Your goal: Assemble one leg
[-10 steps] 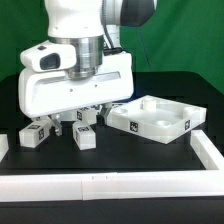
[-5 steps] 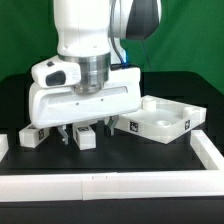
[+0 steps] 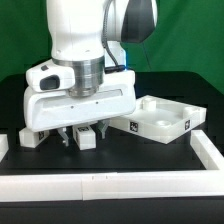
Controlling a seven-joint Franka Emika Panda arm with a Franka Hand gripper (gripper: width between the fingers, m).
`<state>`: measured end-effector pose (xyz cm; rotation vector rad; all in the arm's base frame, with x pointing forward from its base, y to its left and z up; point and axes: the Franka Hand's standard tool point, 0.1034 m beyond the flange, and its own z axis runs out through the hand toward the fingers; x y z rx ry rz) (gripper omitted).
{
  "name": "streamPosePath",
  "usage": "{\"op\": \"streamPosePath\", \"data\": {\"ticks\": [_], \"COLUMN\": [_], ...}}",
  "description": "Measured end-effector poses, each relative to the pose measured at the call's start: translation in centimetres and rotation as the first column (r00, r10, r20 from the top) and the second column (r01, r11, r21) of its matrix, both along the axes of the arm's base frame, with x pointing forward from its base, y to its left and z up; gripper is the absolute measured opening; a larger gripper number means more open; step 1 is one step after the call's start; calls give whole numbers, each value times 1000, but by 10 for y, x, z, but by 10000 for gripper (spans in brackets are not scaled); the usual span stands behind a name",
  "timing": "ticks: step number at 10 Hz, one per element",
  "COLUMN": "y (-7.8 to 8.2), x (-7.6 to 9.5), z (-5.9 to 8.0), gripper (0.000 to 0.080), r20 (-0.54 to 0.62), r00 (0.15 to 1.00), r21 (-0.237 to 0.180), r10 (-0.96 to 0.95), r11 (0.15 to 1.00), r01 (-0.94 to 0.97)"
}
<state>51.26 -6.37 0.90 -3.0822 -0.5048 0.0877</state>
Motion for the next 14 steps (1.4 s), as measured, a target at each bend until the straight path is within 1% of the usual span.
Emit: {"op": "streamPosePath", "data": {"ticks": [1, 2, 4, 5, 7, 10, 14], "y": [0, 0, -1, -7, -29, -44, -41], "x": [0, 0, 0, -1, -3, -5, -5], "z": [0, 0, 0, 0, 0, 1, 0], "gripper": [310, 288, 288, 288, 288, 288, 288], "r20": [0, 0, 0, 5, -12, -10, -4], "r00": [1000, 1000, 1000, 998, 987, 985, 986], "r21": [0, 0, 0, 0, 13, 8, 9], "r10": [0, 0, -1, -56, -162, -170, -166], "r11": [1000, 1000, 1000, 998, 987, 985, 986], "r01": [0, 0, 1, 56, 162, 170, 166]}}
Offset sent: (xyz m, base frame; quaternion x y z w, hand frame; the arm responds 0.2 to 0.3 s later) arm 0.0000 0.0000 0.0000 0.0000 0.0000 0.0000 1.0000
